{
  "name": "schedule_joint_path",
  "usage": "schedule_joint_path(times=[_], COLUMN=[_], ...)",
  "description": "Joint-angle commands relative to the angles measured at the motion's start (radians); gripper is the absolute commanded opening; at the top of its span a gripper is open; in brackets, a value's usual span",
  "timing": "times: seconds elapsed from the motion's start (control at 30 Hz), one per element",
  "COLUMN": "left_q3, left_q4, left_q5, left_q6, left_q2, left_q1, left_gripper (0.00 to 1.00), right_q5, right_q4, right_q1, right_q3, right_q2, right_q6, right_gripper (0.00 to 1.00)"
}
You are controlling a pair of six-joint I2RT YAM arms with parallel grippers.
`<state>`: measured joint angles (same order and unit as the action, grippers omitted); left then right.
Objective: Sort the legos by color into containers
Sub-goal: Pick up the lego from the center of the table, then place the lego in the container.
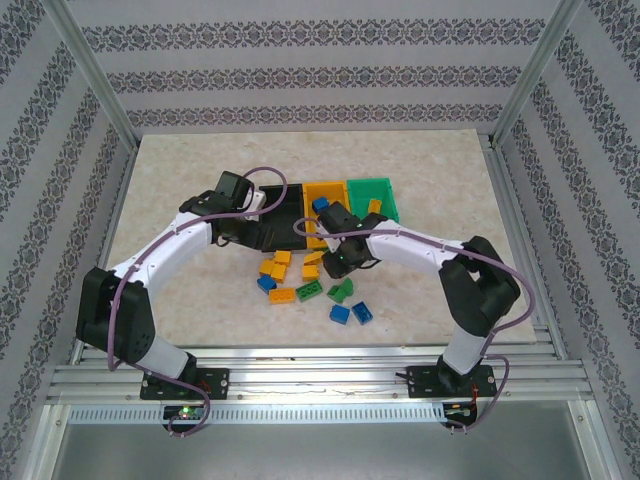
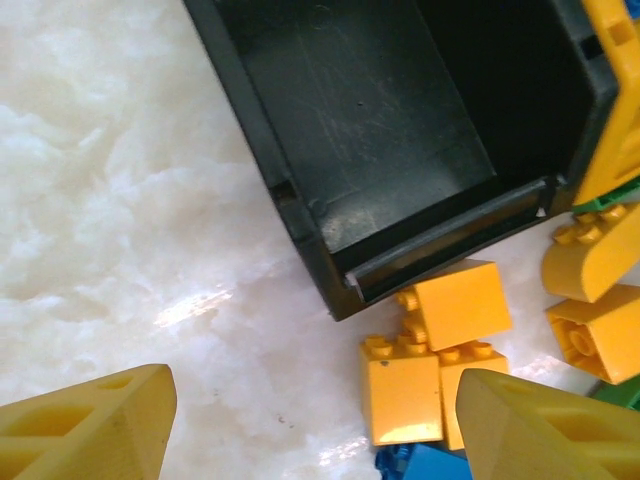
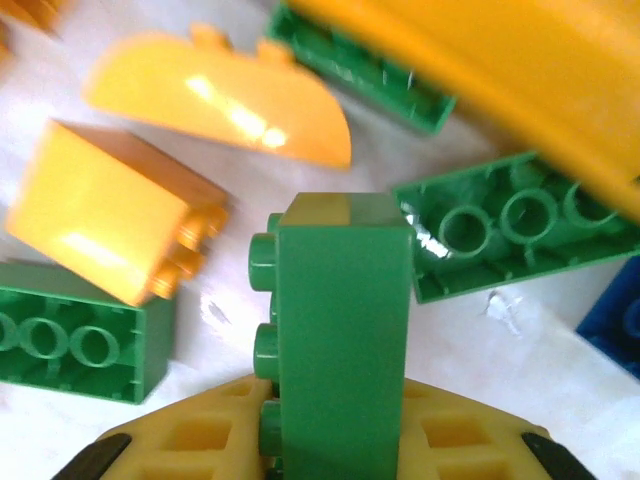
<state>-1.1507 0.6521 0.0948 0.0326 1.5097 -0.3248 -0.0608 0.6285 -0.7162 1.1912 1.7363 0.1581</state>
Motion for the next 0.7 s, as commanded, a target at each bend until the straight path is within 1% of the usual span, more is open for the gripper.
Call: schedule_joint_path(times=[0.0,0.1,0.27,0.37,0.4,0.43,0.47,0.57,0.67], left_q3=[-0.019,-0.023,-0.010,-0.007,-0.006,-0.005,-0.003,-0.004,-0.004], left_q4=[0.063,0.062,0.044,0.041,0.041,0.041,0.040,0.040,0.038], left_q5=[-0.085,-0.072,-0.046,-0.055,-0.053,-0.055,-0.055,-0.055,-0.051], left_q6=[0.005,0.026,0.035,0.030,0.030,0.029,0.030,0.026,0.025], left_q2=[-0.013,-0.015,-0.035,-0.044,-0.047,-0.049,-0.050,-0.050,-0.046], left_q1=[0.020,0.037,0.065,0.071,0.071,0.073,0.073,0.072,0.074], left_gripper=[0.74,0.74,0.74,0.74,0.75,0.75,0.75,0.75,0.75], right_q5=[-0.020,-0.056,-0.127,-0.147,-0.152,-0.155,-0.158,-0.165,-0.157], right_q4=[-0.019,-0.057,-0.090,-0.078,-0.070,-0.066,-0.059,-0.061,-0.075], right_q1=[0.001,0.014,0.022,0.022,0.024,0.024,0.026,0.026,0.027], right_q3=[0.080,0.167,0.356,0.465,0.497,0.515,0.533,0.531,0.474], right_q2=[-0.045,0.005,0.146,0.227,0.249,0.263,0.275,0.274,0.242], right_q6=[0.026,0.065,0.141,0.166,0.173,0.176,0.177,0.170,0.167], right_gripper=[0.26,0.26,0.26,0.32,0.37,0.43,0.45,0.45,0.46])
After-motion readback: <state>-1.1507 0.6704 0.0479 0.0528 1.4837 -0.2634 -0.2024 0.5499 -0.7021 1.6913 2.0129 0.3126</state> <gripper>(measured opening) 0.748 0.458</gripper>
